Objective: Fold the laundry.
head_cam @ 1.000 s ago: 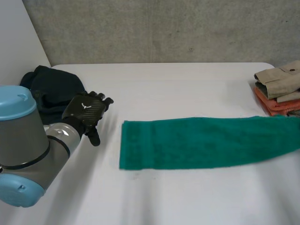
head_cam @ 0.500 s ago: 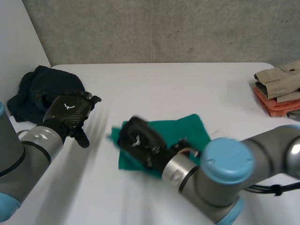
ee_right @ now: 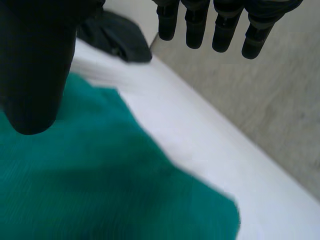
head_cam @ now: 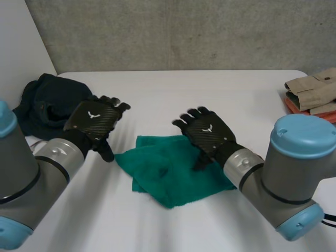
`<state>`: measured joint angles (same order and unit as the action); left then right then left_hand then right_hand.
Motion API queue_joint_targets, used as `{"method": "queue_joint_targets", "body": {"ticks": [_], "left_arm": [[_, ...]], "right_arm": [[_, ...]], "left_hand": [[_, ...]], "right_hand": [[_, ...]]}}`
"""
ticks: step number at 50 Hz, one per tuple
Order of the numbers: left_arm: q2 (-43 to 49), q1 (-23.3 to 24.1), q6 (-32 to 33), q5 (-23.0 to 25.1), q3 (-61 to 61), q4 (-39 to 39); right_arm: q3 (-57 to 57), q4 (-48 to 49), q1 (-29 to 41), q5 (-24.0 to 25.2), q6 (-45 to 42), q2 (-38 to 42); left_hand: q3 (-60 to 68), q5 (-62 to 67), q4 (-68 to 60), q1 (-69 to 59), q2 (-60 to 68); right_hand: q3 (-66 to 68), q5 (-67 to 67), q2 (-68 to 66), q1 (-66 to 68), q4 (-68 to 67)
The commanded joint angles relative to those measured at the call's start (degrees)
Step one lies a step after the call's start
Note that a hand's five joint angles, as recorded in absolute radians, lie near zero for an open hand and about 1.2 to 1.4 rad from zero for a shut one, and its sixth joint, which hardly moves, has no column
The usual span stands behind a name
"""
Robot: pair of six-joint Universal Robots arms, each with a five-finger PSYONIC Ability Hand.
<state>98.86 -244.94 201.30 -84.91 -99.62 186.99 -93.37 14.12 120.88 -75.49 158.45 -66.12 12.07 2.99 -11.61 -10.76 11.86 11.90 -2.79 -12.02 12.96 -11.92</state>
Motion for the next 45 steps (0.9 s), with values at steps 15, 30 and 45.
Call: {"method": "queue_joint_targets", "body": {"ticks": [15, 30, 45], "left_arm": [[10.82, 9.56, 1.72, 5.98, 2.05, 1.01], [18.82, 10.62, 13.42, 3.26, 10.14, 1.88], [14.70, 15.46, 10.44, -7.28, 30.63, 4.17]], "right_arm": [[-2.87, -8.14, -7.68, -1.24, -4.37, -0.15], [-4.46, -5.60, -9.17, -1.85, -7.19, 0.38], [-4.10, -2.61, -9.79, -5.81, -1.13, -2.08]], "left_hand": [[-1.87, -2.79, 1.41, 0.56, -1.66], [67.93, 67.01, -68.39, -69.24, 68.14], [67.93, 67.01, -68.39, -69.24, 68.14]], "right_hand": [[-1.90, 2.79, 2.02, -2.96, 1.92], [-1.90, 2.79, 2.02, -2.96, 1.92], [-1.90, 2.79, 2.02, -2.96, 1.92]]}}
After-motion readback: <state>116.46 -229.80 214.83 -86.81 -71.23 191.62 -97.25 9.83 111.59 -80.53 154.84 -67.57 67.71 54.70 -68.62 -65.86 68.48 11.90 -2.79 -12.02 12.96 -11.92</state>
